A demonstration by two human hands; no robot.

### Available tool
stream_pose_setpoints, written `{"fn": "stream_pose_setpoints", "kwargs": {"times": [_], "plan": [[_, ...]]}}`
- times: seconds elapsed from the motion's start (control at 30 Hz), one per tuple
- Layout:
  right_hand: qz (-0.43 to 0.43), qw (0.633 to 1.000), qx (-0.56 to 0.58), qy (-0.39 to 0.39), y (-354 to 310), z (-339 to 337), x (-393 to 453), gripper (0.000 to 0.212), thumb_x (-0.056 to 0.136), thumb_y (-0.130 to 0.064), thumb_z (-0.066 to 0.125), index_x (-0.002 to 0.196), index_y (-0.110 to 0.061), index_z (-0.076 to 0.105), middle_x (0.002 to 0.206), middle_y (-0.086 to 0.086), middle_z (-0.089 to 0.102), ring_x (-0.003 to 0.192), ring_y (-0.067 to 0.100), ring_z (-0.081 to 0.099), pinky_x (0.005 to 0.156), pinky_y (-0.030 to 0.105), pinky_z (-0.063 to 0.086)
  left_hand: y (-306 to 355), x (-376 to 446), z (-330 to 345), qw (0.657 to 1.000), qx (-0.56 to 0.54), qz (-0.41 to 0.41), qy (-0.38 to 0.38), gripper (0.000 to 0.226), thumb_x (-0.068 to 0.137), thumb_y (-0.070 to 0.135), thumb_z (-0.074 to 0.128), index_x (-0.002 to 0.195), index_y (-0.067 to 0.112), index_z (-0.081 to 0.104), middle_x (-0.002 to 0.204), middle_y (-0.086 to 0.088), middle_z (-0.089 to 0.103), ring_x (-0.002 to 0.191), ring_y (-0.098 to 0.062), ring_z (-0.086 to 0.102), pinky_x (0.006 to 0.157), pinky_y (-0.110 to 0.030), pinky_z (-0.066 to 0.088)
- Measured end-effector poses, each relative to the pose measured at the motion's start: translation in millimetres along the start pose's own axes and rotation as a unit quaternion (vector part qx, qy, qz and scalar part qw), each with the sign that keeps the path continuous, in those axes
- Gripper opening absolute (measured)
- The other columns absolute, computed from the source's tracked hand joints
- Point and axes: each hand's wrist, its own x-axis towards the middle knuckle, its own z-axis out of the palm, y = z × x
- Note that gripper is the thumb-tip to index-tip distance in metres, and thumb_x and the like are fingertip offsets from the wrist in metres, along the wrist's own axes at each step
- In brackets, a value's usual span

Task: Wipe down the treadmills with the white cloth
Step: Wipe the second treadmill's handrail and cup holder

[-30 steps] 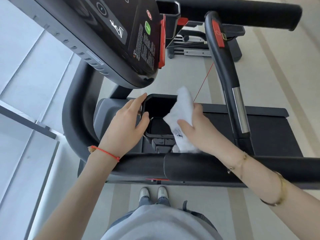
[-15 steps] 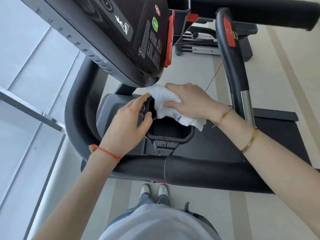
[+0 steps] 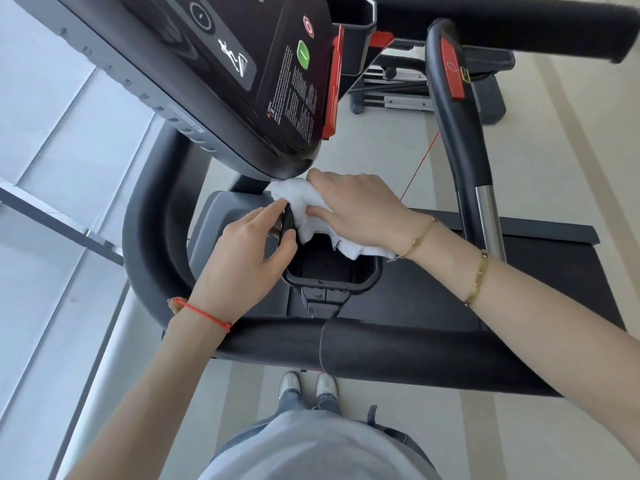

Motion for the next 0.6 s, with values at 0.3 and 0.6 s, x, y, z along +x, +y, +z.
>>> {"fn": "stream_pose_setpoints", "kwargs": {"times": [0.3, 0.6], "plan": [[0.134, 0.973, 0.187, 0.003, 27, 5, -44, 0.023, 0.1, -0.039, 0.043, 0.096, -0.017, 0.039, 0.071, -0.006, 0.047, 0.06, 0.014, 0.047, 0.05, 0.03, 0.026, -2, 0, -1, 0.999, 0.012, -0.025, -0.029, 0.05, 0.094, 0.029, 0.054, 0.144, 0.024, 0.046, 0.097, 0.013, 0.059, 0.086, -0.004, 0.059, 0.081, -0.008, 0.041], [0.031, 0.999, 0.037, 0.022, 5, 1, -14, 0.024, 0.1, -0.044, 0.039, 0.095, -0.02, 0.039, 0.084, -0.006, 0.05, 0.068, 0.024, 0.047, 0.06, 0.036, 0.029, -1, 1, 0, 1.0, 0.001, -0.004, -0.013, 0.039, 0.091, 0.033, 0.05, 0.129, 0.026, 0.053, 0.093, 0.003, 0.065, 0.082, -0.01, 0.06, 0.08, -0.028, 0.053]]}}
